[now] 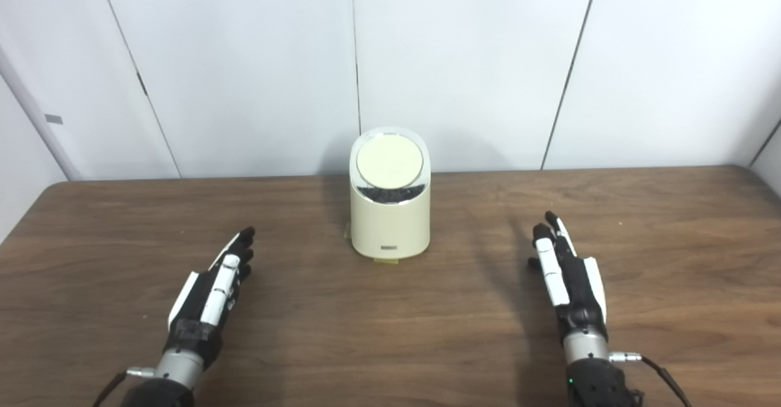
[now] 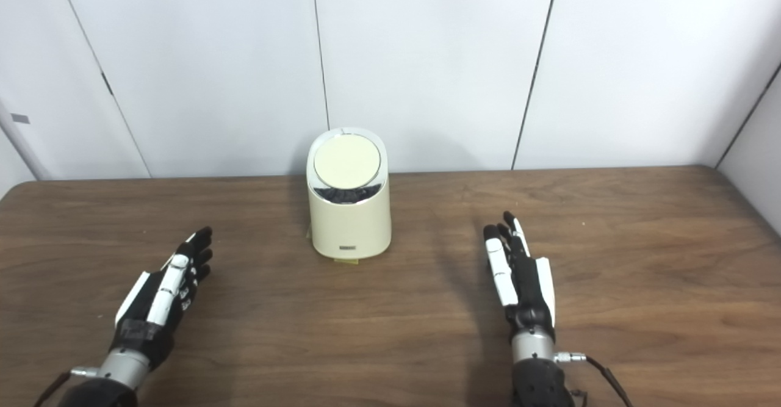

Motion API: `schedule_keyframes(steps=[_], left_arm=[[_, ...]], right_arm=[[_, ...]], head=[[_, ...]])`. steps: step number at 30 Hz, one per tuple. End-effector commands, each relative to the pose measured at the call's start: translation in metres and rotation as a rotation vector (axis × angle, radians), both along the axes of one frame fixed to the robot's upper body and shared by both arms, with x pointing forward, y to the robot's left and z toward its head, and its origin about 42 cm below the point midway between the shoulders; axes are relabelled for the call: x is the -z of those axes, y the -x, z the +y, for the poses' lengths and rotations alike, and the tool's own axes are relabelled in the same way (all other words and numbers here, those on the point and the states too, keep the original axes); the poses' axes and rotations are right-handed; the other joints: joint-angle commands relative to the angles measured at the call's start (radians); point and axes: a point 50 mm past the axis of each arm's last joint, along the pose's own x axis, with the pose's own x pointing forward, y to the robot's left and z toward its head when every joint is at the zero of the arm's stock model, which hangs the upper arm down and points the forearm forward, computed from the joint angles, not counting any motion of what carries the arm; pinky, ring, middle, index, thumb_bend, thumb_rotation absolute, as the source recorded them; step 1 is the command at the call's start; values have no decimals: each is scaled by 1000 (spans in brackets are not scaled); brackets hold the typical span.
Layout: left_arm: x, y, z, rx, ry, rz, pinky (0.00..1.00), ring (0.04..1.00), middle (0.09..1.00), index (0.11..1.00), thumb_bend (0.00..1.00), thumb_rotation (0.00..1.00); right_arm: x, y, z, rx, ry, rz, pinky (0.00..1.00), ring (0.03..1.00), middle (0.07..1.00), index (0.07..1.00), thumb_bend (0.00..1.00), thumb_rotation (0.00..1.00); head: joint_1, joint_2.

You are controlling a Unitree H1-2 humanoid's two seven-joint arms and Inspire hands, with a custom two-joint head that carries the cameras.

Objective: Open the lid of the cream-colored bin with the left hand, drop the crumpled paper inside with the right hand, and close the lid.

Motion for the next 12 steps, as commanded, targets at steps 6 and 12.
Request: schedule_keyframes(steps=[6, 12], left_arm=[[7, 13, -10, -27, 34, -11, 1000, 1000, 1000, 1000, 480, 955], [10, 19, -16, -43, 23, -21, 993, 995, 994, 1000, 525, 912]], right_arm=[[-8, 8, 0, -50, -88, -4, 887, 914, 930, 936, 512, 1000], [-14, 17, -2, -97, -80, -19, 904, 928, 944, 948, 505, 1000]], head=[[-1, 15], [-12, 31]])
